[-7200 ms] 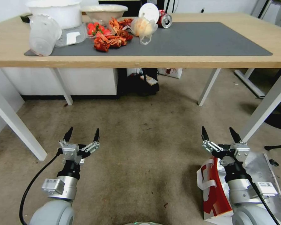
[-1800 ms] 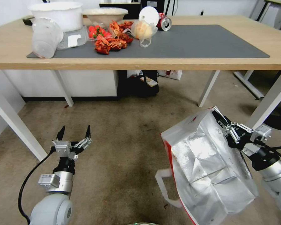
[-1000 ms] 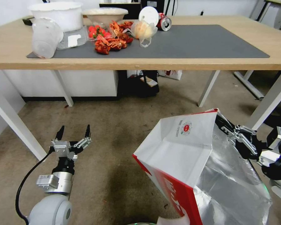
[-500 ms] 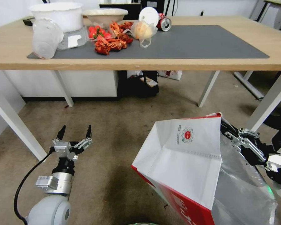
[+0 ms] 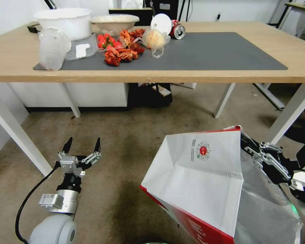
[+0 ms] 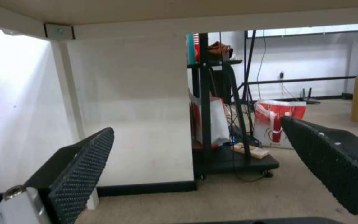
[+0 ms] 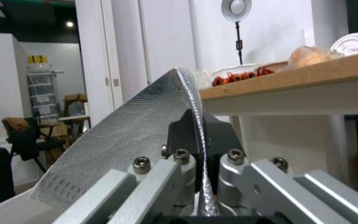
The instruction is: Pick up the food delivery bag from the floor and place it on the table.
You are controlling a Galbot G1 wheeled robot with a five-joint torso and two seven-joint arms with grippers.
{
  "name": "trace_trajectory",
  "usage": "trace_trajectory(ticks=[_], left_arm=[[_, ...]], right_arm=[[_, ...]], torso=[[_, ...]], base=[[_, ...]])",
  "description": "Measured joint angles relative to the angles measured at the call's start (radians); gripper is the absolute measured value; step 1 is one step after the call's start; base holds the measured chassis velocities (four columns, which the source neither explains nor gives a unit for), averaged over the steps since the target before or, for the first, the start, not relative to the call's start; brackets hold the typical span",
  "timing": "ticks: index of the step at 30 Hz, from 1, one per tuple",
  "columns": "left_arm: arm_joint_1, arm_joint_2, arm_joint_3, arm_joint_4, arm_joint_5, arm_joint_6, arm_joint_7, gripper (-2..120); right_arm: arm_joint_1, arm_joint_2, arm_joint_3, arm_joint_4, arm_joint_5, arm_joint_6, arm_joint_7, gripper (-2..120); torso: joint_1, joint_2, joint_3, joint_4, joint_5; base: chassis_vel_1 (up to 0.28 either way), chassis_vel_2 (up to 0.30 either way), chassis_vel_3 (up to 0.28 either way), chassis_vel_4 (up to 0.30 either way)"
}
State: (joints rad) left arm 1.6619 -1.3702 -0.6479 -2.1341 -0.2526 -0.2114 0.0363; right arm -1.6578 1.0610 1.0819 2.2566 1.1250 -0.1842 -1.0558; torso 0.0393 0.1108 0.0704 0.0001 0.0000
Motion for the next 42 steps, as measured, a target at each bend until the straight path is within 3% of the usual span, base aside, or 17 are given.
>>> trace_trajectory(ticks=[42], left_arm=[[0.029,-0.01,-0.001,-0.054,0.047,0.019,-0.006,100]], right_arm=[[-0.012,0.019,0.019,0.011,-0.001,0.004,-0.042,0]], torso=[[0.037,0.173,0.137,0.0,-0.0001]], base=[[0.0,0.0,0.0,0.0]])
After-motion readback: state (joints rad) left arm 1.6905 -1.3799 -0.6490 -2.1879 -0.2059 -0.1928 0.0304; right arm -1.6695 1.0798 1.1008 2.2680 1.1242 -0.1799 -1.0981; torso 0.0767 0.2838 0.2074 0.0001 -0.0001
